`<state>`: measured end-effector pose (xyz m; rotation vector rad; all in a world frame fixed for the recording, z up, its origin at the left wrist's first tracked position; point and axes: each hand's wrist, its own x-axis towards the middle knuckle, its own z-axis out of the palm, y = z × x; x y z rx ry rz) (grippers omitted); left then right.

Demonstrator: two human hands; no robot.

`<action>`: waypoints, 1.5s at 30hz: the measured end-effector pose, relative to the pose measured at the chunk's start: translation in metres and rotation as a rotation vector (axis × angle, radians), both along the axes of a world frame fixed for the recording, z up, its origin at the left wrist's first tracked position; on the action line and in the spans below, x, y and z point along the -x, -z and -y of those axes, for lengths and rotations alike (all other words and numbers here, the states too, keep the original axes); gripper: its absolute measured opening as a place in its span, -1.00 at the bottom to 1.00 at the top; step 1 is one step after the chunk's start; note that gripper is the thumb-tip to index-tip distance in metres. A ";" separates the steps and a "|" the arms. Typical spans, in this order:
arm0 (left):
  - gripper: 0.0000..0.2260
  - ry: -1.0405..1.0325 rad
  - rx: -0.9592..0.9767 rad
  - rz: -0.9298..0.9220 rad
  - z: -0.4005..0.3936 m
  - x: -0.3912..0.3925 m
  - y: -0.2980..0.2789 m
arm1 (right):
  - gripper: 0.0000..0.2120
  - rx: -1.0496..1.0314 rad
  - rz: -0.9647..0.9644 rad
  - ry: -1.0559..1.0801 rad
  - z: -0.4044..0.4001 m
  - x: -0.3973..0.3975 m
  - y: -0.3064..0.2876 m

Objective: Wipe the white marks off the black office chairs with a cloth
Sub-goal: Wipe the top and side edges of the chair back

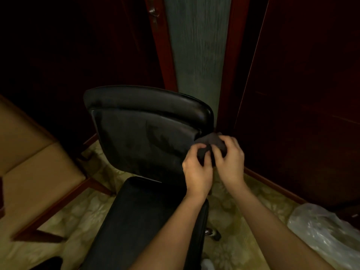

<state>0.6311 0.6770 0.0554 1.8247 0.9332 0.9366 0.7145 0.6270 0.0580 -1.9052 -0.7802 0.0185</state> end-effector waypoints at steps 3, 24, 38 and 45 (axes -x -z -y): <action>-0.85 -0.058 -0.017 0.119 -0.010 0.010 -0.009 | -0.77 -0.034 0.021 0.015 -0.016 0.015 -0.016; -0.87 -0.087 0.098 -0.057 -0.097 0.068 0.162 | -0.78 0.545 0.242 0.131 -0.089 0.095 0.129; -0.44 0.143 0.698 -0.103 -0.054 0.152 0.109 | -0.85 0.403 -0.306 0.188 -0.003 0.148 0.093; -0.76 0.444 1.341 -0.018 -0.042 0.181 0.061 | -0.80 -0.109 -0.970 0.114 0.029 0.177 0.043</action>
